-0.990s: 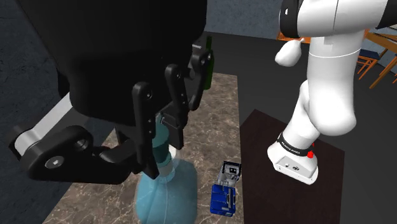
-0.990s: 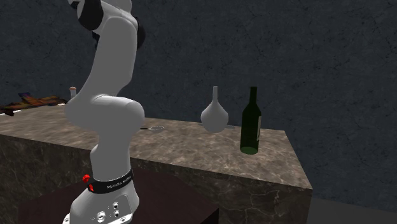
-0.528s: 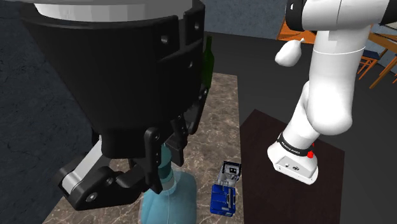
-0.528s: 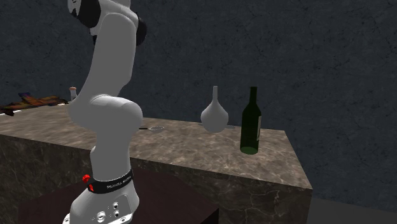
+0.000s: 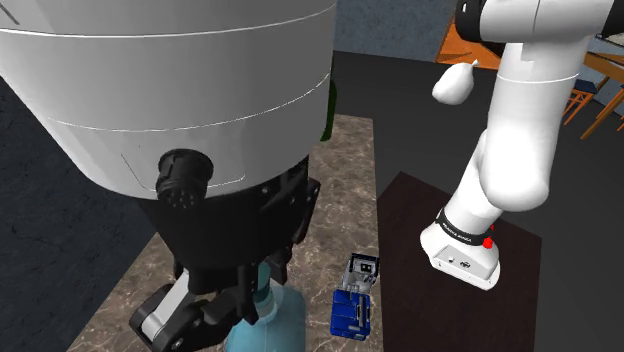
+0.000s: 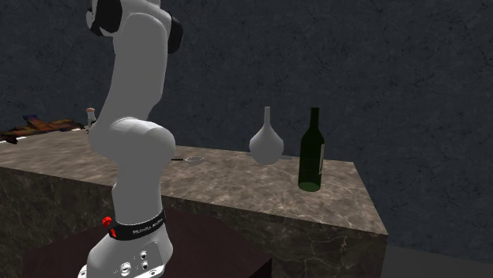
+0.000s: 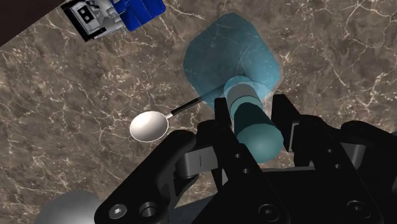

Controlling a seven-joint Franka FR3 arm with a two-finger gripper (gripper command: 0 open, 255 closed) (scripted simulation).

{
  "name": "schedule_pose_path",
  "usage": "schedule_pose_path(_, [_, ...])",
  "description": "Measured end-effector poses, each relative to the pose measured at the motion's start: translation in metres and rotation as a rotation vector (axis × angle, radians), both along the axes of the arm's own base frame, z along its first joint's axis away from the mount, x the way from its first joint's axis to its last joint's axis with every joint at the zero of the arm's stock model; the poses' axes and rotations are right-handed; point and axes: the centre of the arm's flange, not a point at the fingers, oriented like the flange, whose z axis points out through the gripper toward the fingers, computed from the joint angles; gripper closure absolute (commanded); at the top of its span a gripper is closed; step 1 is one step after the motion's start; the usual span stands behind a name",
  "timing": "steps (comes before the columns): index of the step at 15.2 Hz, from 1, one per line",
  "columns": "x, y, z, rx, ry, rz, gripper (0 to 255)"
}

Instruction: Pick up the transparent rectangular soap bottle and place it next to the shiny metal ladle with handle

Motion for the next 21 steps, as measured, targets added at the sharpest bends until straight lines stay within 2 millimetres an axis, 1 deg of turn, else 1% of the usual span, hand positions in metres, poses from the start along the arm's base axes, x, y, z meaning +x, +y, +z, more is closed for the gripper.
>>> schedule_pose_path(16, [-0.001, 0.000, -0.086, 0.000, 0.000, 0.000, 255])
schedule_pose_path(21, [-0.001, -0.001, -0.109, 0.000, 0.000, 0.000, 255])
